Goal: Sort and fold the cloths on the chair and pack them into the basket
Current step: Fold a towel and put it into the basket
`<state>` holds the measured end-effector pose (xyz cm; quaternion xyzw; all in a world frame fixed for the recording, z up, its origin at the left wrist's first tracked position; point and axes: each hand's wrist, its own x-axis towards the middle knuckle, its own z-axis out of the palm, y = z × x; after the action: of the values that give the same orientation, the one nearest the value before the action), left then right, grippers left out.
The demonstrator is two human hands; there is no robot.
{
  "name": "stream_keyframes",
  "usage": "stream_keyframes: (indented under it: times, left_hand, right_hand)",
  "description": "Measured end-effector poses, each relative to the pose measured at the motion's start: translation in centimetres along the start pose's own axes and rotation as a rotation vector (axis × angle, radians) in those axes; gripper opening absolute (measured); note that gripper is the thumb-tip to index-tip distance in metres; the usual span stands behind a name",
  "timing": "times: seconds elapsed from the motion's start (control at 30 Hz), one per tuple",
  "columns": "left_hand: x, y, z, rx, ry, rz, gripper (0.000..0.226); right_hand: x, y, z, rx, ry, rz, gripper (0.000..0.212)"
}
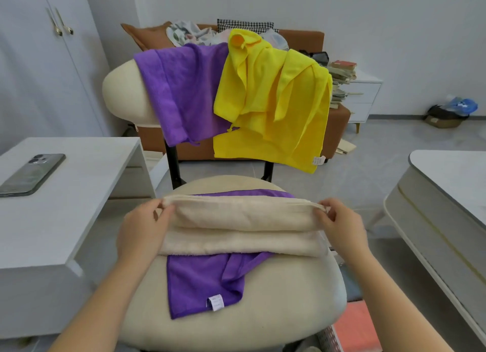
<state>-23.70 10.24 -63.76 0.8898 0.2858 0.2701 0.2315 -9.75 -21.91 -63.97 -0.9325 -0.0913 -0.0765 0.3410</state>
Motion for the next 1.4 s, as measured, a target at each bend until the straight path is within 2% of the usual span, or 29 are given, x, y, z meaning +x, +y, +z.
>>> stream_keyframes:
  times: [0.03,0.1,0.17,0.23,0.27,0.33,0.4,0.47,0.53,0.67,0.8,0.9,1.0,1.1,1.23,1.4]
  left_hand:
    - [0.5,0.7,0.0,-0.091,0.006,-0.044,0.02]
    - [1.4,2.7,-0.3,-0.557,0.008,-0.121,0.015]
    - [1.9,4.1,-0.8,-0.982,0.011,-0.208,0.021]
    - [2.2,3.8,-0.9,-1.161,-0.061,-0.395,0.021]
    - [2.0,3.3,-0.9,-1.168,-0.111,-0.513,0.021]
    - [1.5,1.8,-0.5,-1.064,-0.217,-0.672,0.017]
    - [0.9,0.9,-0.2,-0.907,-0.307,-0.685,0.011]
    - [0.4,0.5,-0.1,-0.802,-0.361,-0.674,0.018]
    - [0.1,0.6,-0.2,-0.776,-0.38,-0.666,0.016]
    - [0.1,0.5,-0.4,-0.794,-0.319,-0.66,0.021]
    - [-0.1,-0.1,0.4,-0.54,-0.409,-0.668,0.024]
    - [0.1,-0.4,0.9,-0.4,-0.374,-0.547,0.022]
    - [0.1,-0.2,0.9,-0.349,-0.271,-0.394,0.022]
    - [0.0,-0.6,0.9,-0.275,-0.277,-0.358,0.024]
    - [-0.4,-1.0,1.1,-0.066,-0.427,-0.335,0.024]
    - [-0.7,-1.1,1.4,0.116,-0.465,-0.239,0.02]
  right_hand:
    - [0.3,-0.4,0.1,0.071,0.019,0.024,0.006]
    - [0.7,-1.4,-0.2,0.439,0.06,0.015,0.015]
    - [0.9,-2.2,-0.9,0.832,0.008,-0.021,0.021]
    - [1.0,-2.1,-1.3,1.052,-0.113,0.096,0.022]
    - [0.8,-1.9,-1.3,1.048,-0.155,0.189,0.021]
    - [0.2,-1.1,-0.8,0.82,-0.207,0.299,0.018]
    - [-0.5,-0.2,-0.2,0.63,-0.289,0.309,0.015]
    - [-0.8,0.4,0.1,0.599,-0.335,0.331,0.016]
    - [-0.8,0.4,-0.2,0.656,-0.303,0.344,0.017]
    - [-0.8,0.1,-0.6,0.851,-0.251,0.364,0.017]
    - [-1.2,0.5,0.3,0.531,-0.36,0.387,0.02]
    - [-1.1,0.3,0.5,0.446,-0.305,0.347,0.019]
    - [-1.2,-0.2,0.0,0.512,-0.238,0.275,0.018]
    - [-1.4,-0.4,-0.1,0.521,-0.236,0.259,0.017]
    - [-1.6,-0.3,0.6,0.3,-0.329,0.291,0.017]
    - [-1.9,-0.6,0.3,-0.134,-0.422,0.231,0.011]
